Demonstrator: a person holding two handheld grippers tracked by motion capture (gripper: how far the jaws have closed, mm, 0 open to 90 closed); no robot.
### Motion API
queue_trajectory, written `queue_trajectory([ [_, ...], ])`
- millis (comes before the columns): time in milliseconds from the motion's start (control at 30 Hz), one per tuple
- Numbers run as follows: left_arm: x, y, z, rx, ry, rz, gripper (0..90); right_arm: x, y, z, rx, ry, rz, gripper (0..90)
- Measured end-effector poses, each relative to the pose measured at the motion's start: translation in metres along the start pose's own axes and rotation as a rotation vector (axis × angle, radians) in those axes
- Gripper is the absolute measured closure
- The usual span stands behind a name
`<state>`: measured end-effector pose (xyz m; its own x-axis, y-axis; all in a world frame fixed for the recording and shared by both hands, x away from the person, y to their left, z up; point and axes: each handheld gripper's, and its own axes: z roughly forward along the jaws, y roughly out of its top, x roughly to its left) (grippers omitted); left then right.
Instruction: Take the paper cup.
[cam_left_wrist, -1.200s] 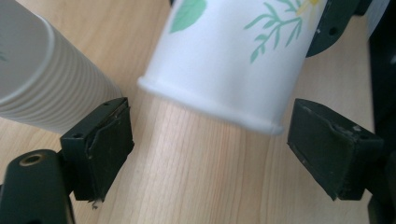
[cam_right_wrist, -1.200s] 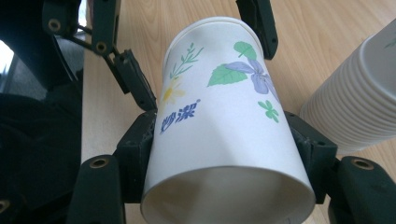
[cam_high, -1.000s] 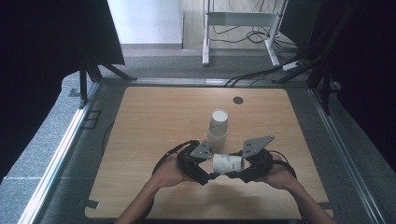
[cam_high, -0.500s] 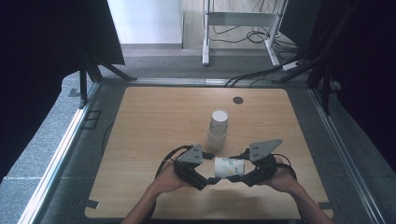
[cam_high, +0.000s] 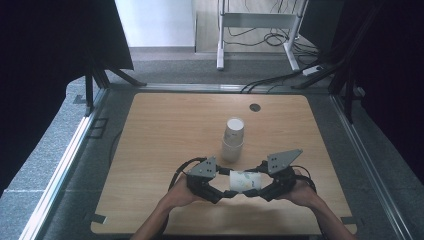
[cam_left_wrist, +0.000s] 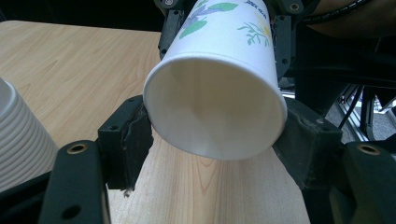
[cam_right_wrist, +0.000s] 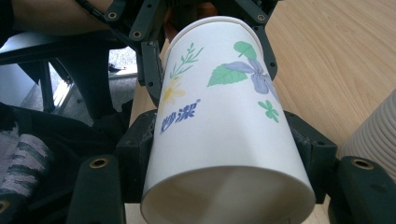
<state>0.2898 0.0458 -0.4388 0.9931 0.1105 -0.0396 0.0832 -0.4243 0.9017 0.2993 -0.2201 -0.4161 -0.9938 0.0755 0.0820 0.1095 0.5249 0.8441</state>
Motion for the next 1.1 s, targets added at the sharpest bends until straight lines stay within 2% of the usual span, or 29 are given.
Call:
queue_trajectory([
  [433,-0.001,0.002,0.0,0.033,0.018,0.028,32.7,-0.002,-0.002,0.002,0.018,0.003,-0.004,35.5],
  [767,0.0,0.003,-0.002,0.061,0.021,0.032,34.6,-0.004,-0.002,0.004,0.053,-0.026,0.0,29.7],
  [867,0.001,0.007,-0.003,0.094,0.023,0.044,34.6,-0.004,-0.002,0.003,0.064,-0.037,-0.005,28.0],
  [900,0.001,0.01,-0.004,0.119,0.025,0.052,34.6,-0.004,-0.001,0.002,0.071,-0.047,-0.008,26.6],
  [967,0.001,0.011,-0.004,0.131,0.023,0.055,34.5,-0.004,0.0,0.001,0.074,-0.051,-0.009,25.7],
  [1100,0.002,0.018,-0.006,0.207,0.027,0.078,34.3,-0.004,0.002,-0.001,0.109,-0.068,-0.01,20.8],
])
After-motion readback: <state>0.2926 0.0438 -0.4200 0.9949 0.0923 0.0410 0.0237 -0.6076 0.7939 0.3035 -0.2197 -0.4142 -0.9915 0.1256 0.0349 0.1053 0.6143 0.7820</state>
